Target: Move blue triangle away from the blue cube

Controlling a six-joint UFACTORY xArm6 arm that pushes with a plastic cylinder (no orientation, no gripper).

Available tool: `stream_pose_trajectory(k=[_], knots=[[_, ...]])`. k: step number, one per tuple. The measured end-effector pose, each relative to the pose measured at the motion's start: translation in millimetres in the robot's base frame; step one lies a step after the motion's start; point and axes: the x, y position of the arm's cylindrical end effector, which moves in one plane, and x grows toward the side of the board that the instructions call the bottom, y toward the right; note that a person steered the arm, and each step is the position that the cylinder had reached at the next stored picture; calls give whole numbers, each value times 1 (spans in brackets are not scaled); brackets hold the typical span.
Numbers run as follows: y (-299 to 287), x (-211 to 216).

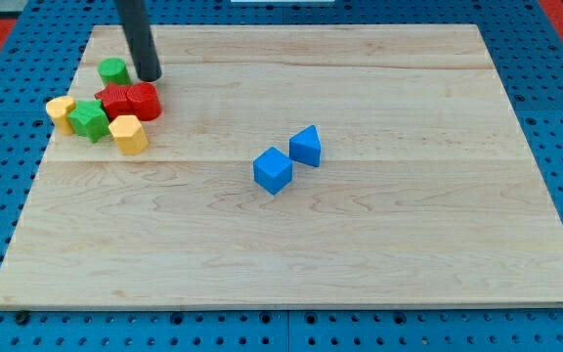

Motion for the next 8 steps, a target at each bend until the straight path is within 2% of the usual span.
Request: stream_pose_trajectory(k=[1, 2, 3, 4, 5, 6, 7, 8], knots=[[-6, -35], [-56, -23], [-40, 28], [26, -35], [132, -50], [208, -16], [315, 18], [368, 88]])
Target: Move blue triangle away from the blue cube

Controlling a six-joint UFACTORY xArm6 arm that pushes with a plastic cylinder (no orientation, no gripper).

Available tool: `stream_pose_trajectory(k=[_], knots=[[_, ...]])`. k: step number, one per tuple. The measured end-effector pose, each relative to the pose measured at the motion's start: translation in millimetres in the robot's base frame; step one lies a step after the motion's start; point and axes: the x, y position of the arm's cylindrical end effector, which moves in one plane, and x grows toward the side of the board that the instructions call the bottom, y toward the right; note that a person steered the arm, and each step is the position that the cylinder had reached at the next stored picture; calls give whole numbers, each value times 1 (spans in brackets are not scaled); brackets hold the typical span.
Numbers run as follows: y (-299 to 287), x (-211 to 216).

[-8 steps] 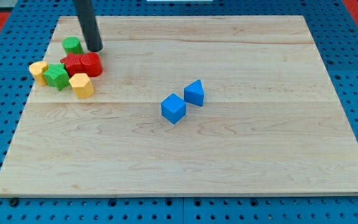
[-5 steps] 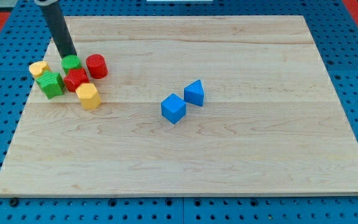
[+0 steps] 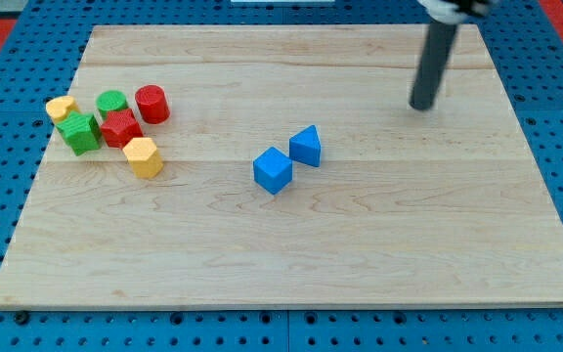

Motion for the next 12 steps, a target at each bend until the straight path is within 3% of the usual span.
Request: stream_pose_trajectory(k=[1, 2, 3, 4, 6, 7, 9, 10, 11, 12], knots=[[-39, 93], [-112, 138], [-226, 176], [-292, 153], [-233, 74], [-170, 54], [-116, 23], [-136, -32], [-233, -80], [-189, -86]])
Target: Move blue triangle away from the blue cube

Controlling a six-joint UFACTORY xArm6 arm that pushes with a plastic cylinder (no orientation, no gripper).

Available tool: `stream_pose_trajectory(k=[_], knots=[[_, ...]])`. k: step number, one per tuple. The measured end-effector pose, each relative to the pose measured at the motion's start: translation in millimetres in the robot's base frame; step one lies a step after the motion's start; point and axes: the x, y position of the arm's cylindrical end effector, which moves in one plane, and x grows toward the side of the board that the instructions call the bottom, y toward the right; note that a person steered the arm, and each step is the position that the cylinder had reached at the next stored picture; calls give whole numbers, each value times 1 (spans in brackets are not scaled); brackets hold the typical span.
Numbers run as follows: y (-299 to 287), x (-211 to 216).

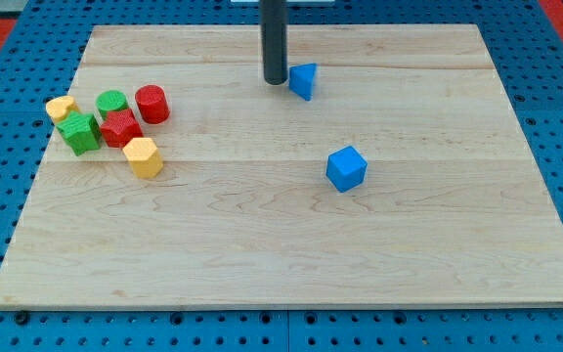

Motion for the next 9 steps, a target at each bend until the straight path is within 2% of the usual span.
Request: stream_pose_trajectory(k=[1, 2, 3, 4, 5, 6, 8, 9], knots=[[41, 26], [119, 17], [105, -42], [36, -67], [156, -56], [176, -1], [-41, 4], [-73, -5]])
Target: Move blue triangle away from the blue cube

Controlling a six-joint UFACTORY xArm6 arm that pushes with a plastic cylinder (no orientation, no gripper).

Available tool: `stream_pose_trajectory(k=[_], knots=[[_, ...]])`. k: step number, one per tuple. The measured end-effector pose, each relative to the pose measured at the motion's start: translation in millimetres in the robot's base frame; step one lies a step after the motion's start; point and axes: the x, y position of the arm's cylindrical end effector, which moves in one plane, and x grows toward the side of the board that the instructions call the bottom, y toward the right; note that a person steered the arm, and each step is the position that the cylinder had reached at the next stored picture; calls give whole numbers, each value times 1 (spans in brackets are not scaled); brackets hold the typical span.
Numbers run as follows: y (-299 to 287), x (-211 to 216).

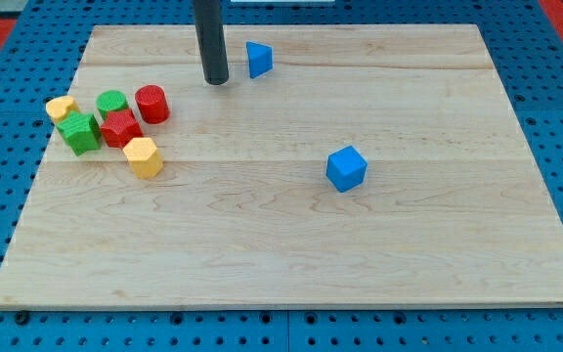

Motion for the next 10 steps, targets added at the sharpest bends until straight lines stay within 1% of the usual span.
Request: stream_pose_trajectory(k=[1, 2, 3, 4, 5, 6, 7, 8, 9, 10], knots=[[79, -6], [75, -45], [-56, -58], [-95, -63], [-26, -26], [-39, -1], [-117, -14], [-140, -31], [-131, -39], [-108, -25]])
